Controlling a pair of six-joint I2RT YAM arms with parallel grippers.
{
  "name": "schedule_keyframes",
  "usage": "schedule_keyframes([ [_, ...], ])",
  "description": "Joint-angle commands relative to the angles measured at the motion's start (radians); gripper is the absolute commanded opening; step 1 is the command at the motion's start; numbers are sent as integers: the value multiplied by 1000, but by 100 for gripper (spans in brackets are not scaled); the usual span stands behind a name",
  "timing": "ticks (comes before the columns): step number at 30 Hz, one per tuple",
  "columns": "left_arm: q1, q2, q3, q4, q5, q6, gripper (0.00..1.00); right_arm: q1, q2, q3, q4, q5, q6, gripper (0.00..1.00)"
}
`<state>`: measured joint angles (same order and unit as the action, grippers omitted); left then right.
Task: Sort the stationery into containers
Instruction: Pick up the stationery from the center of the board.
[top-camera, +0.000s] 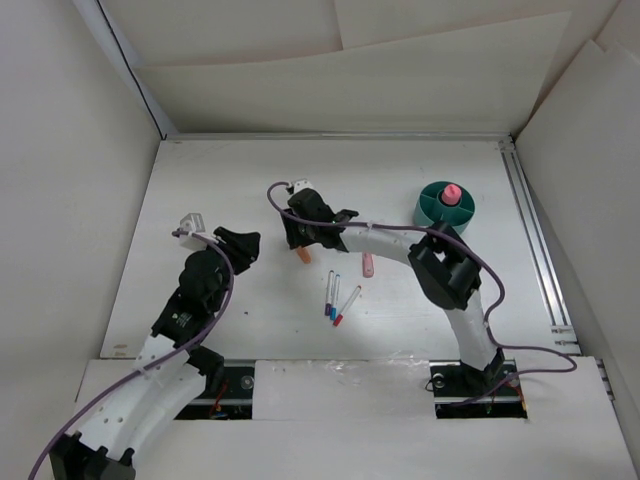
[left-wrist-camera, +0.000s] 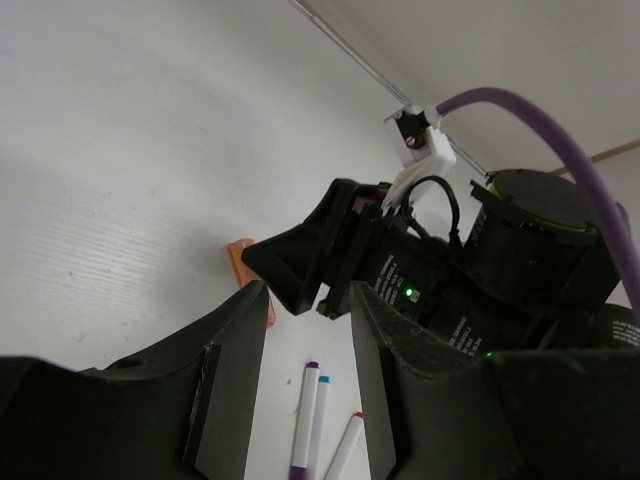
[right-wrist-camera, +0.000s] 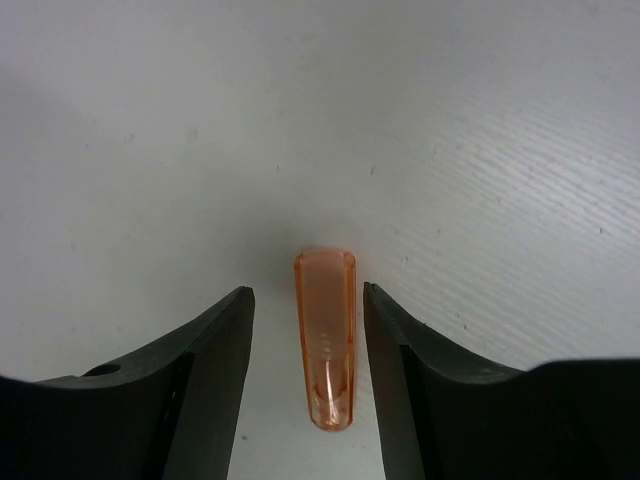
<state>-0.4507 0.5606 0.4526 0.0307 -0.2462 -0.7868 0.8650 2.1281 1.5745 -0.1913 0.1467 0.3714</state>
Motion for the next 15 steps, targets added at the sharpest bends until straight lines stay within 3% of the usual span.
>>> schedule_keyframes([
  [1,-3,5,24,2,7,-2,35,3,32,93,33,68,-9,54],
  [15,-3,5,24,31,16,8,35,3,104,179,-65,129,-20,54],
])
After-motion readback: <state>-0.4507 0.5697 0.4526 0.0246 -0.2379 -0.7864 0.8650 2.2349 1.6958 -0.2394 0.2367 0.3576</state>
